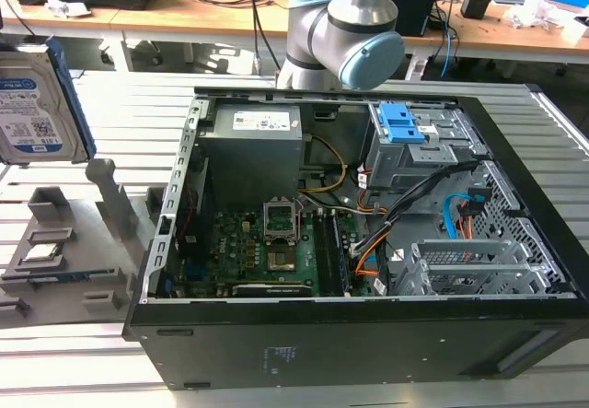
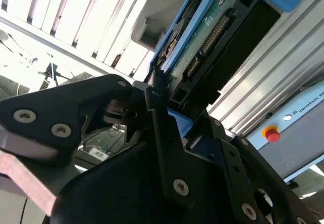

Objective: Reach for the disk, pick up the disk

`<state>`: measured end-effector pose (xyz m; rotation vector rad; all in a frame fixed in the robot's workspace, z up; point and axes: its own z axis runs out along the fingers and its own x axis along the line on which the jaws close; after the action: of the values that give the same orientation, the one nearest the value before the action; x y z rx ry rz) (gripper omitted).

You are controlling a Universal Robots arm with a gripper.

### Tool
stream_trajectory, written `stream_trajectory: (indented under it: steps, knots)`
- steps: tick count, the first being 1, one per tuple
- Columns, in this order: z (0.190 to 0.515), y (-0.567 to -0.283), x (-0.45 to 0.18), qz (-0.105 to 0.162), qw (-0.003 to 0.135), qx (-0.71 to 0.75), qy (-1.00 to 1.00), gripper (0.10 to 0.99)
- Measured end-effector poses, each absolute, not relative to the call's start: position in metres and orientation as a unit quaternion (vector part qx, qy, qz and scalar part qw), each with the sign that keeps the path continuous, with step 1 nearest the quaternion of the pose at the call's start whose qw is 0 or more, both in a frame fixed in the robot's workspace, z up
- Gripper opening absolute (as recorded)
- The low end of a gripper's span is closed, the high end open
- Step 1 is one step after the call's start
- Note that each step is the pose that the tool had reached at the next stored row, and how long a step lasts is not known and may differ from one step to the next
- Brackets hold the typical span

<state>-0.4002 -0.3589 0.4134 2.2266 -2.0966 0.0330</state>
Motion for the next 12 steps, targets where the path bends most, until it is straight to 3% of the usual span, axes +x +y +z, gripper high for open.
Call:
stream_trajectory:
  steps: [12]
  knots:
    - [0.45, -0.359, -0.4, 0.011, 0.043, 0.727, -0.685, 0.365]
